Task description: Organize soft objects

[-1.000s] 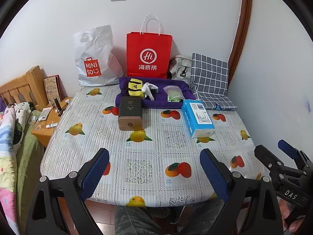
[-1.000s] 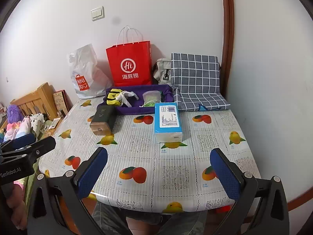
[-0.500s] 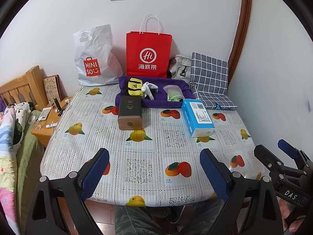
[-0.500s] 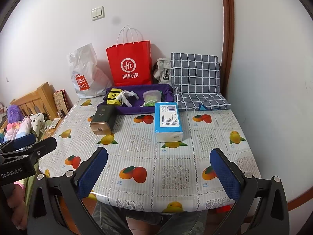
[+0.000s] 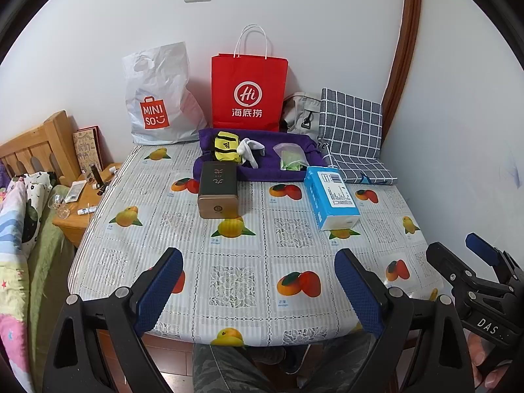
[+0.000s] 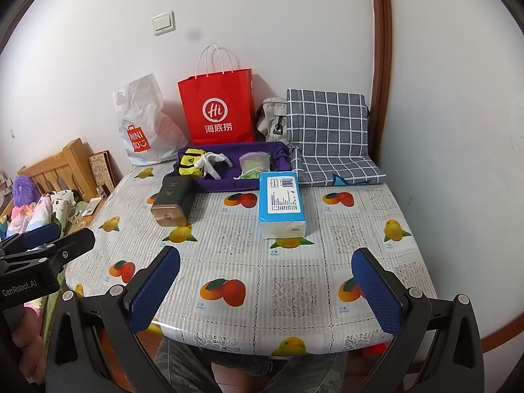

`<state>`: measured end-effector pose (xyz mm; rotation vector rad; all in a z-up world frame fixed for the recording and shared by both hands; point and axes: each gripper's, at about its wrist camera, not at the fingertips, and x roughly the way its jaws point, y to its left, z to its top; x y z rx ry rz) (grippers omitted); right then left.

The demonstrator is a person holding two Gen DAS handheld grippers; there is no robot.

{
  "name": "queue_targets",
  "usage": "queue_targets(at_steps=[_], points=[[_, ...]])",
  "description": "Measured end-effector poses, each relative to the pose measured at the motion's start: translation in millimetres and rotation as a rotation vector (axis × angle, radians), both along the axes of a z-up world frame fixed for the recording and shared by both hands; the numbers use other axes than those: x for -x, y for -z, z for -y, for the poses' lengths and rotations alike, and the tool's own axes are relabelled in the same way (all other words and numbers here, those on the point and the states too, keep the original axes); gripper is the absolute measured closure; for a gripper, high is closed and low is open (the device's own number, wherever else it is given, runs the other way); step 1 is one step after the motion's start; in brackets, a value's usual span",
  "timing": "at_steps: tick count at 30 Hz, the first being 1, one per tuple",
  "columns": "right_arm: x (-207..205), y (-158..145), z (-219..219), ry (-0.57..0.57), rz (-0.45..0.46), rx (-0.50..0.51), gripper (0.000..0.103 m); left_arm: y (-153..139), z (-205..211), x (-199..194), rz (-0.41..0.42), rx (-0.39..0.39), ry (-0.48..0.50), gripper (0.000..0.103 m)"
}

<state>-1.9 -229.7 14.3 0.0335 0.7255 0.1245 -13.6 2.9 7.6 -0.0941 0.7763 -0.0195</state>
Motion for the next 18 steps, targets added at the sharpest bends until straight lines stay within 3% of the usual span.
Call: queue_targets(at_steps=[18], points=[[1.6,-5.4,-2.2,-0.001,0.009,-0.002,0.0,-0.2,-0.7,0.5,0.001,-0.001,0.002,0.009]])
